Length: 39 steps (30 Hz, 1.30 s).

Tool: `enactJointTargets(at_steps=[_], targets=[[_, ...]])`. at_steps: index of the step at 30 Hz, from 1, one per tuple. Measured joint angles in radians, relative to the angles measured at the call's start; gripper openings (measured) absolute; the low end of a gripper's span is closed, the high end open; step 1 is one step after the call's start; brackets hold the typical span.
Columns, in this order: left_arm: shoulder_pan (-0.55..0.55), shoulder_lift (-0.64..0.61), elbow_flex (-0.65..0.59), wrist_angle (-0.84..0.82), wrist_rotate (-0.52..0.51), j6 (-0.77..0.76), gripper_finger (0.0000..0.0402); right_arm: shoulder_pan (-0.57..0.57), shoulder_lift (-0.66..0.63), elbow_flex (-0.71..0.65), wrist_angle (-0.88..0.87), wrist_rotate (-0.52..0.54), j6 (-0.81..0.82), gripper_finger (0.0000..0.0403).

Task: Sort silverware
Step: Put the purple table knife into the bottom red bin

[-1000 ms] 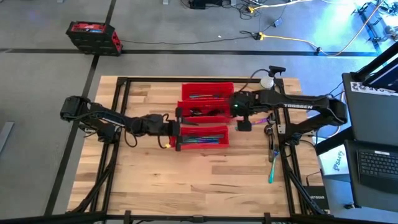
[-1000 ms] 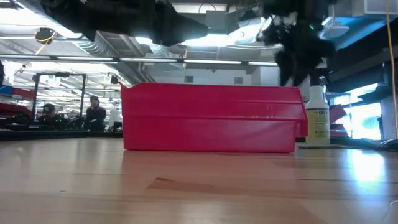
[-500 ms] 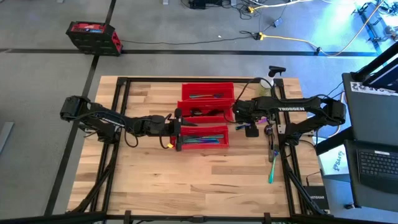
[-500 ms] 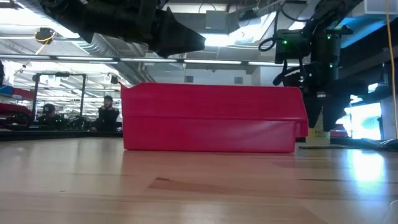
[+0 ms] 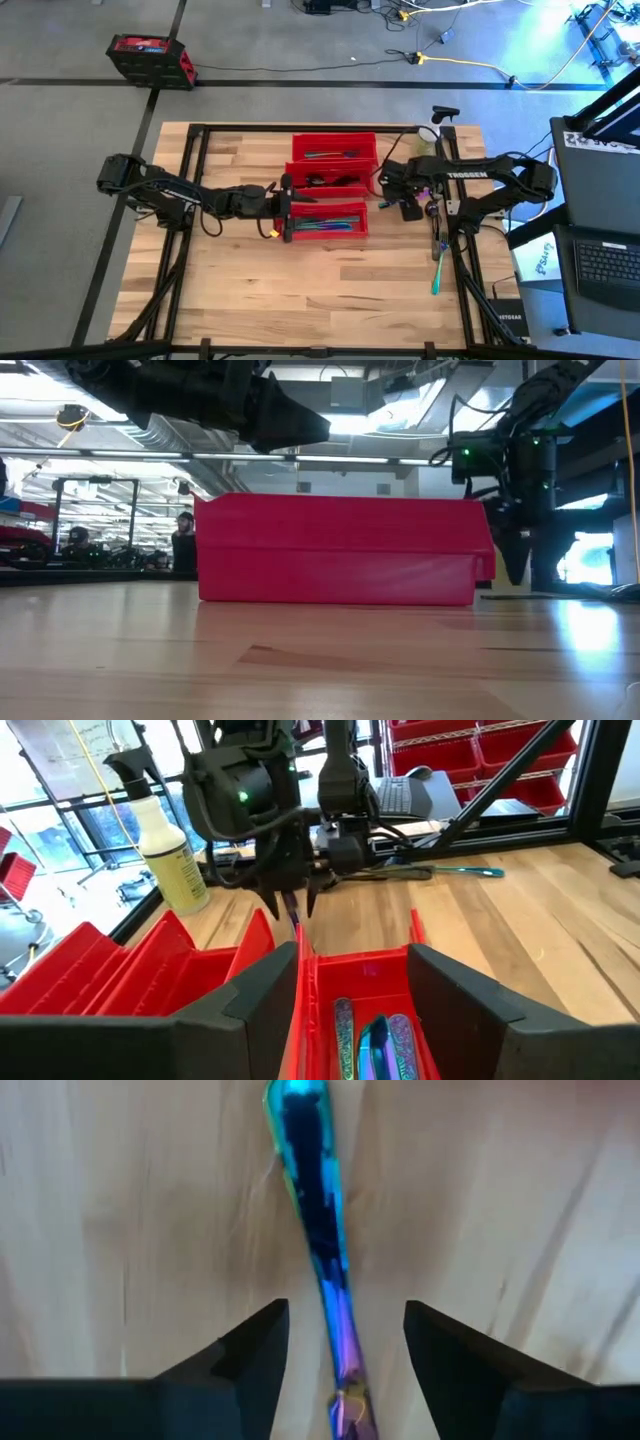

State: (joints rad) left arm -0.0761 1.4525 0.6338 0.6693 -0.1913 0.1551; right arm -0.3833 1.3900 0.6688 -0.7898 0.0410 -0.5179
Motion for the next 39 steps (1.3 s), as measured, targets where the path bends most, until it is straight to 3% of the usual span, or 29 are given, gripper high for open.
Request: enactJointTargets(at_steps=[8, 25, 31, 39], targets=[[0.003, 0.000, 0.000, -0.003, -0.004, 0.005, 0.0176, -0.005, 0.049, -0.037, 0.024, -0.003, -0.008, 0.0173], [0.005, 0.000, 0.000, -0.004, -0.005, 0.004, 0.0175, -0.018, 0.066, -0.046, 0.046, -0.020, -0.039, 0.0050], [0.005, 0.000, 0.000, -0.004, -0.004, 0.001, 0.0175, -0.017, 0.067, -0.046, 0.052, -0.035, -0.195, 0.0046], [0.005, 0.000, 0.000, -0.009, -0.004, 0.001, 0.0175, -0.017, 0.067, -0.047, 0.055, -0.043, -0.253, 0.0048]])
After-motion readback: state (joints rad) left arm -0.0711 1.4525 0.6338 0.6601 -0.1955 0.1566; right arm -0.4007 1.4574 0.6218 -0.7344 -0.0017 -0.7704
